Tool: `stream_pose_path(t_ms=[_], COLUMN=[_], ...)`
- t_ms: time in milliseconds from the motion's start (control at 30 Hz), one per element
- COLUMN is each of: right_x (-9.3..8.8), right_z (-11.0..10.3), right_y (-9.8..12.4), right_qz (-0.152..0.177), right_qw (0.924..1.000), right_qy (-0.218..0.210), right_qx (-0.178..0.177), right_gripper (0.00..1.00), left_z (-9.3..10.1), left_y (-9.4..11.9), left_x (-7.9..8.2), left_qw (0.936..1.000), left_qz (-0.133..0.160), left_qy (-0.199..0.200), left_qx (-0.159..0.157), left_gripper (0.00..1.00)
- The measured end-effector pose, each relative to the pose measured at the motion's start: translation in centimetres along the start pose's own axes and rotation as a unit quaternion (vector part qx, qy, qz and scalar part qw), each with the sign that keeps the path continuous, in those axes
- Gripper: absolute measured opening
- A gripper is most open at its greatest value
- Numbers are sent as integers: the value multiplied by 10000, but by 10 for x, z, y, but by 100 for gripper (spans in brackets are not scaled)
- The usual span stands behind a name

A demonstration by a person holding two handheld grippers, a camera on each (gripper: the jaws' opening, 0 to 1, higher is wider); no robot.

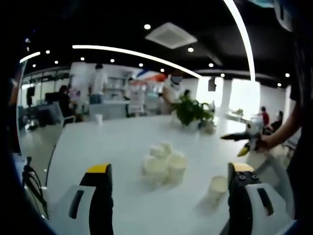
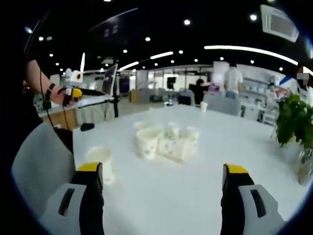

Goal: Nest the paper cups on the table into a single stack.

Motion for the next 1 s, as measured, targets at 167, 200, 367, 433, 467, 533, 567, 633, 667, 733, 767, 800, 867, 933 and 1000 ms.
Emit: stream_pose_path(t_ms=[167,200,367,433,467,533,567,633,667,733,767,800,867,933,1000], right_x=[0,0,0,-1,0,-1,-1,-1,-1,0,-1,0,0,2,3], right_z=[1,1,-1,-1,-2,-2,-2,-1,-2,-2,-2,-1,-1,0,0], right_y=[0,0,-1,-2,-2,-2,-2,-2,-2,-1,-1,-1,0,0,1], right_qz=[1,16,16,-5,13,2,1,7,6,24,-3,-2,17,13,43], right_qw=[10000,10000,10000,10000,10000,10000,10000,10000,10000,10000,10000,10000,10000,10000,10000], right_qy=[-10,1,-2,9,3,-3,8,7,13,-3,15,21,2,39,16], right_qx=[-40,-41,-29,-33,-31,-42,-46,-49,-48,-40,-48,-48,-53,-63,-63], right_gripper=[100,100,98,98,98,98,98,98,98,97,98,97,97,97,97], left_z=[0,0,1,0,0,-2,-2,-1,-1,-2,-3,-4,-6,-8,-10], left_y=[0,0,-1,-1,-2,-3,-3,-5,-7,-11,-12,-14,-20,-26,-32], left_x=[-1,-1,-2,-4,-5,-9,-10,-13,-14,-16,-17,-17,-17,-18,-19], left_qw=[10000,10000,10000,10000,10000,10000,10000,9999,9999,9999,9998,9998,9999,9999,9999], left_qz=[-14,-14,-16,-25,-40,-62,-69,-92,-90,-107,-114,-111,-69,-68,-64], left_qy=[-20,-25,8,1,3,3,-2,0,6,-41,-122,-150,-74,-75,-128], left_qx=[17,15,7,8,20,52,60,60,53,63,86,94,92,89,65], left_gripper=[99,99,99,99,99,99,99,99,99,98,98,98,97,97,97])
Point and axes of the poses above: the point that each gripper's makers call its tool centre point, and the gripper's own axes: y roughly backward along the fingers, z roughly to its right, x roughly out of its top, the point moved 3 cm from there along y, roughly backward along the fingers, and after that the axes turned 12 degrees about z, right-handed, at the moved point
